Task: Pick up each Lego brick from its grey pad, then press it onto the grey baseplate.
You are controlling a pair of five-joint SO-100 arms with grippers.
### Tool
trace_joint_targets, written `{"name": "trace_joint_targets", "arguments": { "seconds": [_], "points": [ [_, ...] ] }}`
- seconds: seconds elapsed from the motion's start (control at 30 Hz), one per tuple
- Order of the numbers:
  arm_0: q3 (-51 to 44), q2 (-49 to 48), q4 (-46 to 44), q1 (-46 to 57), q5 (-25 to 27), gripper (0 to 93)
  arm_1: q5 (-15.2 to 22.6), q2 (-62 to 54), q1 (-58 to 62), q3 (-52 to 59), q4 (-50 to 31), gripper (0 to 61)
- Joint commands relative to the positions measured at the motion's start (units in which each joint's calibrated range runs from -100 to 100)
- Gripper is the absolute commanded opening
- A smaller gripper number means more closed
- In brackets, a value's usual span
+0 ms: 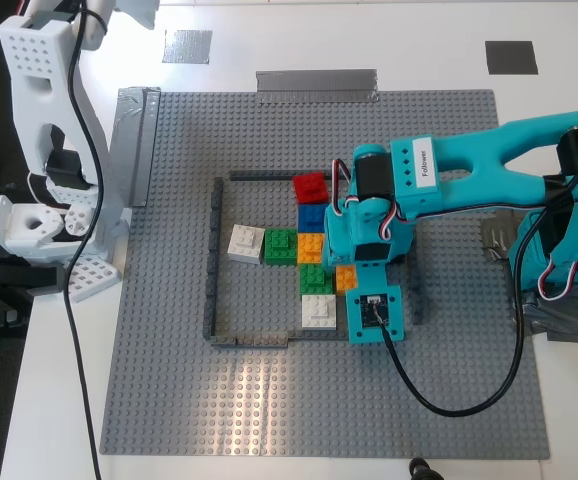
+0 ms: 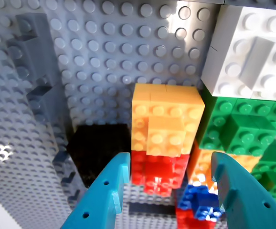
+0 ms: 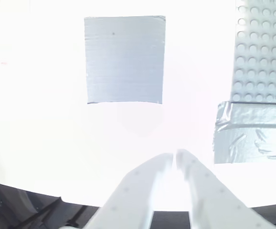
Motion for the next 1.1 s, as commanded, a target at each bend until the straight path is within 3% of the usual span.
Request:
{"name": "trace_joint_targets", "arguments": {
  "seconds": [0.0, 0.03, 0.13, 0.23, 0.37, 0.47, 0.7, 1.07],
  "points": [
    [-8.34, -3.36, 4.18, 0.54, 0.34, 19.2, 0.54, -8.61, 2.04, 1.14, 6.62, 0.2],
    [-9.96, -3.44, 5.32, 0.61, 0.34, 19.2, 0.19, -8.87, 2.91, 0.51, 9.15, 0.2],
    [-15.38, -4.64, 9.96, 0.98, 0.05, 19.2, 4.25, -9.98, 4.29, 3.13, 8.17, 0.2],
    [-21.70, -7.30, 14.35, 3.66, -0.05, 16.2, 2.49, -11.18, 4.36, 9.00, 1.99, 0.2],
    [-29.11, -12.63, 14.51, 12.07, 0.14, 0.0, -0.29, -12.73, 4.29, 15.41, -3.55, 0.2],
    [-33.17, -14.86, 14.35, 20.56, 0.34, 0.0, -0.54, -13.07, 4.22, 14.87, -3.06, 0.2],
    [-34.43, -15.46, 14.35, 42.91, -0.05, 0.0, -1.37, -12.13, 3.64, 11.62, -2.16, 0.2],
    [-33.62, -10.39, 9.23, 63.87, -1.71, 0.0, -1.76, -11.18, 3.28, 9.18, -1.19, 0.2]
  ]
}}
